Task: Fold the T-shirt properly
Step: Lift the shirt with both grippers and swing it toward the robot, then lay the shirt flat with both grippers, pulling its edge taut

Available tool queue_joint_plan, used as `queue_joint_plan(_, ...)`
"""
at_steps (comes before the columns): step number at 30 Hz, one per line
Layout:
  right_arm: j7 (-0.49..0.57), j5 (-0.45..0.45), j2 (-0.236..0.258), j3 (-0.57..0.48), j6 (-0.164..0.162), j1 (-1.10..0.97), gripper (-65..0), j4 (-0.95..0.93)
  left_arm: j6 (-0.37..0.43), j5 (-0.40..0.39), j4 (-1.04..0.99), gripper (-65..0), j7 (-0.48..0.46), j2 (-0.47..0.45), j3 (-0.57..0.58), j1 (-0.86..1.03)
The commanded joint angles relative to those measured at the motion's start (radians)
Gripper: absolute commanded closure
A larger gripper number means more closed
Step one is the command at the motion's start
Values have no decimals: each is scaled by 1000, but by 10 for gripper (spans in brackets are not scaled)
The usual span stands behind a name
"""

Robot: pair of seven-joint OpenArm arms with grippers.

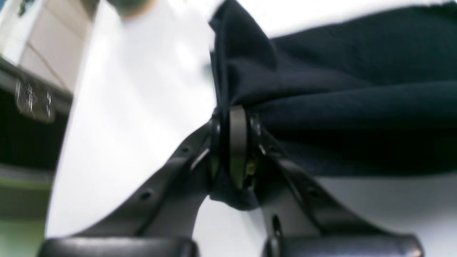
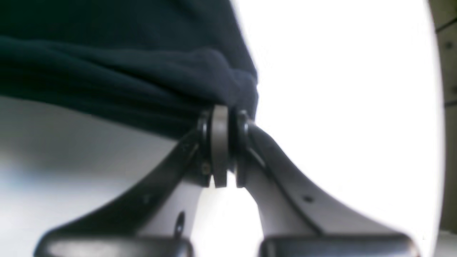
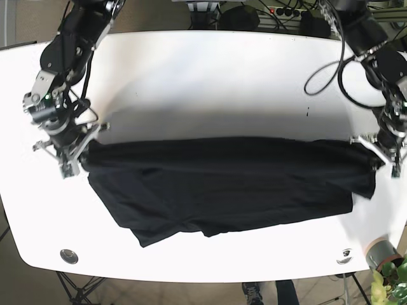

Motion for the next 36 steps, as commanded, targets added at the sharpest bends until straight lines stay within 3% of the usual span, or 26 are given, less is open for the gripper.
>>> queue_joint_plan(1, 22, 9, 5, 3, -3, -47, -21, 30, 11, -4, 16, 0, -17, -24, -9, 29)
queue_joint_plan(7, 29, 9, -11, 34, -1, -153, -21, 36, 11, -1, 7, 0, -57, -1, -85, 153)
queue_joint_plan(13, 29, 8, -31, 75, 57, -213, -21, 35, 9, -1, -27, 0, -101, 25, -123, 223)
queue_joint_plan(19, 29, 8, -35, 94, 66, -250, -21, 35, 9, -2, -28, 0, -103, 33, -123, 245)
queue_joint_plan(24, 29, 8, -38, 95, 94, -261, -21, 35, 9, -2, -24, 0, -103, 33, -124, 243)
queue_joint_plan(33, 31, 8, -37, 92, 95, -253, -22, 35, 9, -2, 39, 0, -101, 33, -117, 239)
queue_joint_plan(36, 26, 9, -37, 61, 100, -256, -60, 35, 9, -2, 39, 0, -101, 33, -115, 237)
